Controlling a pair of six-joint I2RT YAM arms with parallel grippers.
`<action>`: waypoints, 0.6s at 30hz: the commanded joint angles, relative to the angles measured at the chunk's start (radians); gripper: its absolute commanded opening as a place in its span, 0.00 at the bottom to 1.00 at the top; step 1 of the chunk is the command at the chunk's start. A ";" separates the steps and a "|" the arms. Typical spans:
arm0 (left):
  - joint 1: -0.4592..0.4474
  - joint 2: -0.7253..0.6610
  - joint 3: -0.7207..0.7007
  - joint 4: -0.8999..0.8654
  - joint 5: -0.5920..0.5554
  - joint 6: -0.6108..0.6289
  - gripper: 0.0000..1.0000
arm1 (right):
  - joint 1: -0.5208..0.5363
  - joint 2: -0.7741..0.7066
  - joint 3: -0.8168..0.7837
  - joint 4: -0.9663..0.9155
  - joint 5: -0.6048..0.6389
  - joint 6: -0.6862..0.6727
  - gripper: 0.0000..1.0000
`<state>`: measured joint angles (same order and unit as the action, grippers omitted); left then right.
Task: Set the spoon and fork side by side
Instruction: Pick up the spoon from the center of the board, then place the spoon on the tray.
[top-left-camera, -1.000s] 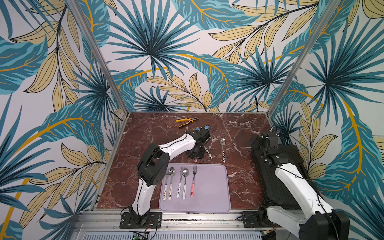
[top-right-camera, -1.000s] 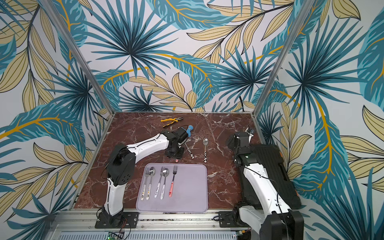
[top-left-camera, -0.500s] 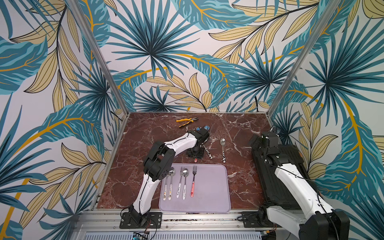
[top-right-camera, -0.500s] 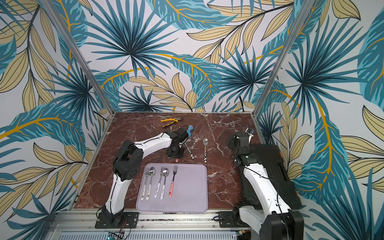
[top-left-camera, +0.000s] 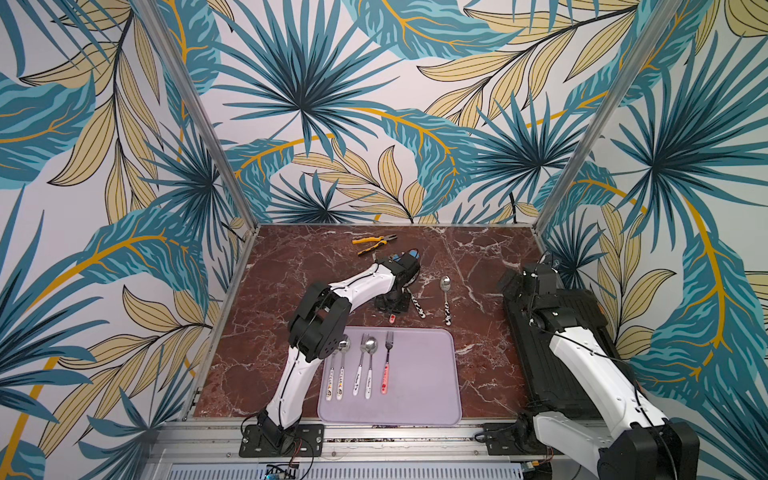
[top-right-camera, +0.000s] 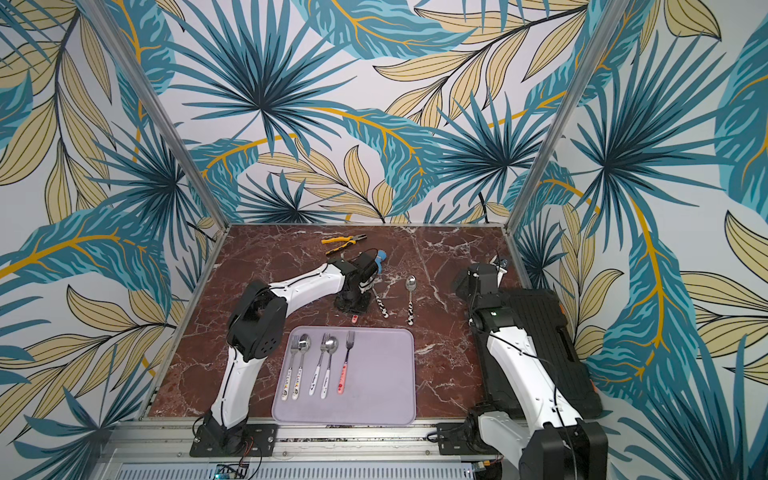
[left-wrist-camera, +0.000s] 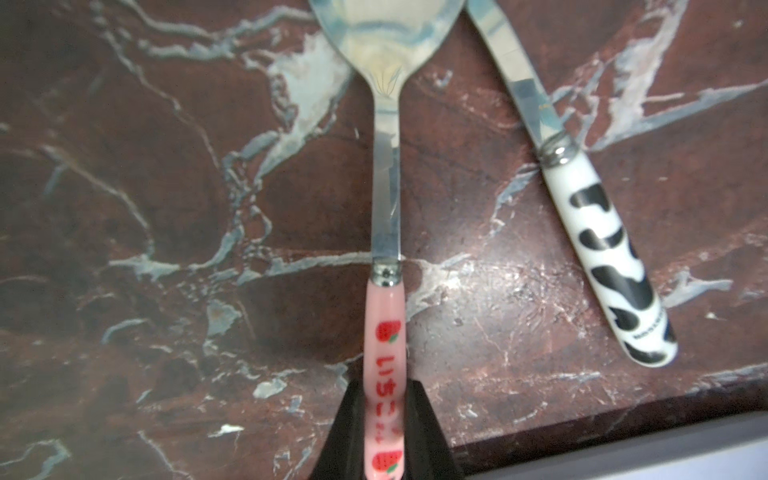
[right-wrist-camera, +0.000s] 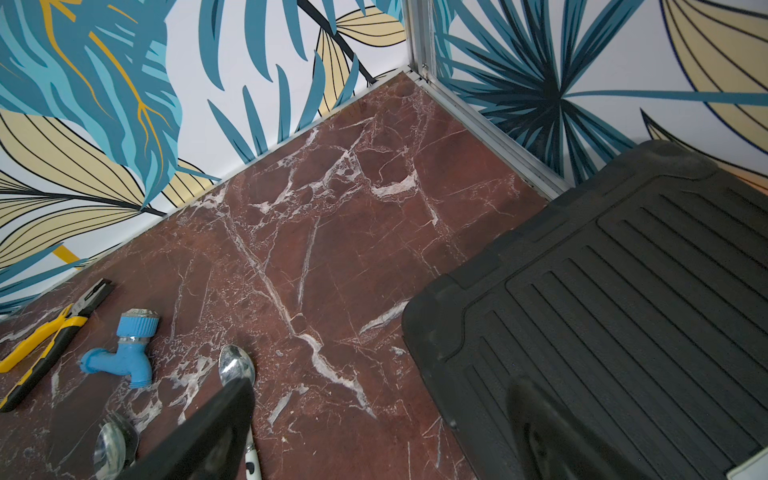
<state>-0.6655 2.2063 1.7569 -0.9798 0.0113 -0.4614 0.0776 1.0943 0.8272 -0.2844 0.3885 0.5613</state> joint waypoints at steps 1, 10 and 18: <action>0.003 -0.075 0.029 -0.005 -0.017 -0.010 0.02 | 0.000 -0.005 0.010 -0.017 0.009 -0.002 0.99; -0.049 -0.246 -0.124 0.042 -0.001 -0.074 0.03 | -0.001 -0.010 0.010 -0.015 0.002 0.003 0.99; -0.176 -0.385 -0.323 0.088 -0.020 -0.196 0.04 | -0.001 -0.016 0.010 -0.013 -0.010 0.009 0.99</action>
<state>-0.8062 1.8633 1.5013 -0.9184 0.0063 -0.5900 0.0776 1.0943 0.8272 -0.2863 0.3840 0.5617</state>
